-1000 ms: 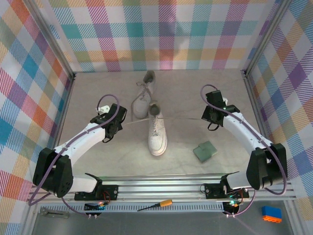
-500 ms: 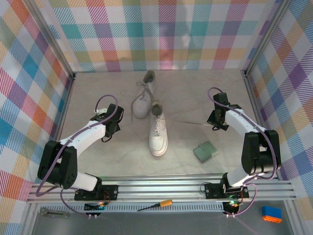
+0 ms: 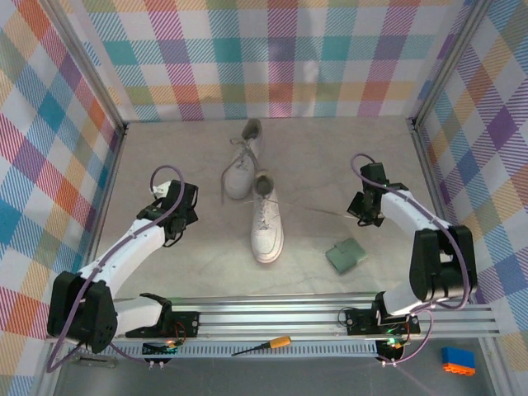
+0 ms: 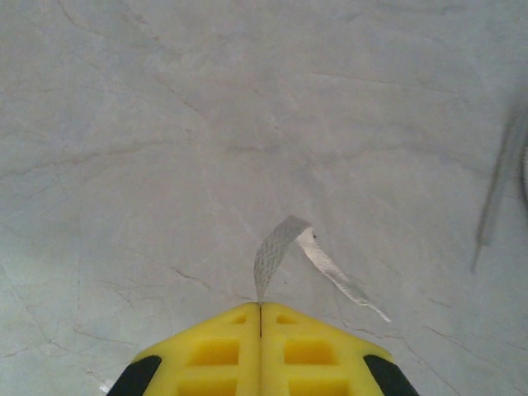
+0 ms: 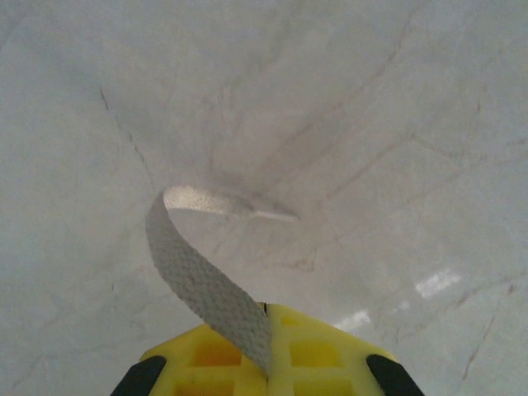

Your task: Tie the shoes

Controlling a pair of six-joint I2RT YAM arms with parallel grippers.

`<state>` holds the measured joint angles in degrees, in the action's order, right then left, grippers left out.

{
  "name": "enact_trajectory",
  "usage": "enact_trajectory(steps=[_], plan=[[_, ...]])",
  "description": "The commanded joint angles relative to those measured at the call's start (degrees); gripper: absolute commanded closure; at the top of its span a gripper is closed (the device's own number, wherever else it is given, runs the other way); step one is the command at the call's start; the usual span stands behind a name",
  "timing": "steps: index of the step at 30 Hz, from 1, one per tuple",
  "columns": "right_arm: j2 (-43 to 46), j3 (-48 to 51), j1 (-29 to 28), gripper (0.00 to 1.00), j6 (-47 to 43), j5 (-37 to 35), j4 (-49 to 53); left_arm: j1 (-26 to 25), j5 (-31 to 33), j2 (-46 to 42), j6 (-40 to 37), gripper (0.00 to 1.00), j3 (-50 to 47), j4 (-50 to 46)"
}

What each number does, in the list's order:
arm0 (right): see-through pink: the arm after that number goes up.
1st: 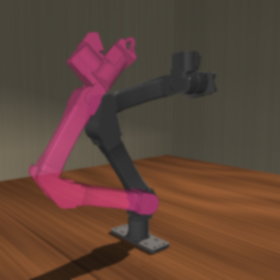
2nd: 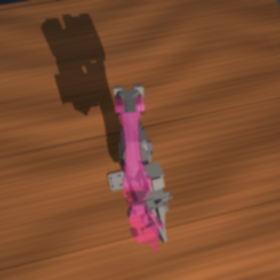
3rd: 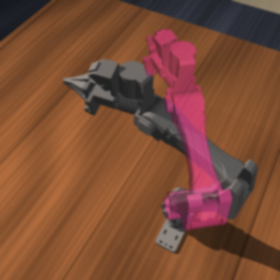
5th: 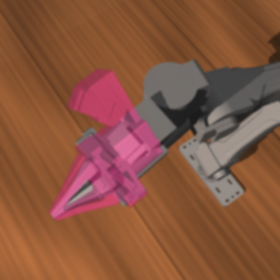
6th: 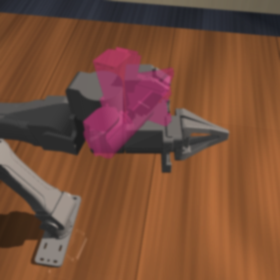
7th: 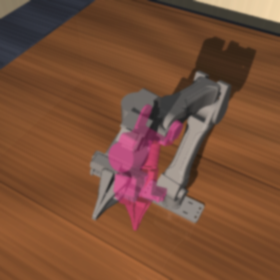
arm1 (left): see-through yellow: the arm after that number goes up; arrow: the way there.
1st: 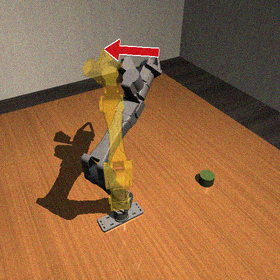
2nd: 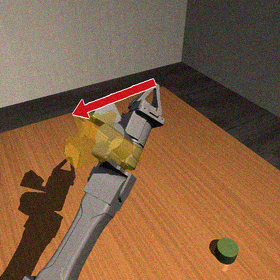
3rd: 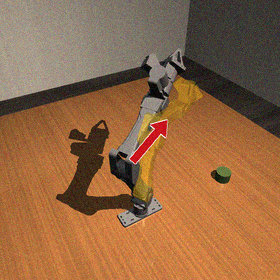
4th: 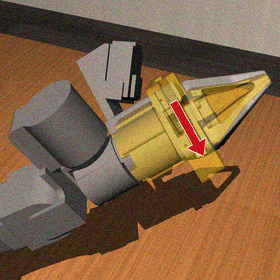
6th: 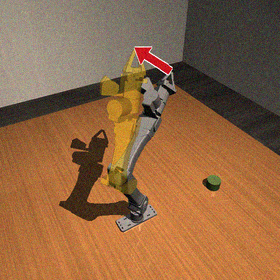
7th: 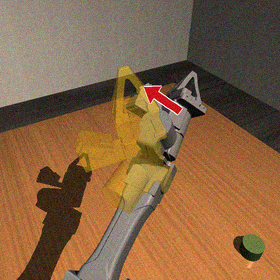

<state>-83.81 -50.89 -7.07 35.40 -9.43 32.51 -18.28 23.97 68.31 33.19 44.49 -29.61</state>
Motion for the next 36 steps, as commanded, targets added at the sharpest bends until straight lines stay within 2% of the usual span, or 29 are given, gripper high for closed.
enact_trajectory(steps=[1,6,11,13,17,19,22,26,28,30,31,32,34,36], plan=[[6.13,2.0,-0.83,1.0,0.86,0.99,-0.24,-0.7,-0.52,-1.01,-1.48,1.0,-0.96,0.39],[9.16,1.78,-1.66,1.0,1.07,0.38,3.03,-1.13,-1.82,-2.84,-1.69,1.0,-1.29,1.42],[14.49,3.48,-5.28,1.0,-0.02,2.47,1.31,-1.49,-5.69,-6.79,-3.66,1.0,-1.43,4.68],[17.86,3.86,-7.02,1.0,-2.14,6.59,-0.79,-1.74,-7.79,-7.74,-4.91,1.0,-0.93,5.77],[19.65,1.57,-9.7,1.0,-3.27,19.8,-3.74,-2.46,-8.6,-8.17,-5.59,1.0,0.06,6.14],[19.49,-0.49,-12.36,0.99,-3.31,21.37,-2.96,-2.54,-8.29,-8.36,-5.51,1.0,0.26,6.03],[17.97,-4.22,-15.3,0.96,-3.24,15.15,3.29,-2.55,-7.1,-9.25,-5.59,1.0,0.4,5.57],[12.62,-7.33,-15.3,0.94,-3.04,-5.32,14.74,-2.54,-5.77,-10.18,-5.77,1.0,0.76,4.2],[8.62,-8.08,-13.42,0.86,-2.77,-11.43,18.34,-2.55,-5.47,-10.13,-5.76,1.0,1.2,3.46],[4.13,-10.21,-11.04,0.67,-2.3,-12.63,21.86,-2.55,-5.09,-10.06,-5.77,1.0,1.63,2.84],[2.92,-11.52,-11.5,0.53,-1.49,-16.01,23.87,-2.55,-4.98,-10.09,-5.84,1.0,1.81,2.48],[3.25,-11.99,-12.56,0.44,-1.13,-19.3,24.2,-2.55,-4.89,-10.04,-5.94,1.0,1.98,2.24],[6.29,-11.42,-14.45,0.39,-4.41,-20.4,20.6,-2.55,-4.23,-10.21,-5.87,1.0,2.22,1.63],[9.09,-9.7,-15.08,0.39,-11.65,-12.42,13.41,-2.48,-3.54,-10.21,-5.9,1.0,2.44,1.12]])
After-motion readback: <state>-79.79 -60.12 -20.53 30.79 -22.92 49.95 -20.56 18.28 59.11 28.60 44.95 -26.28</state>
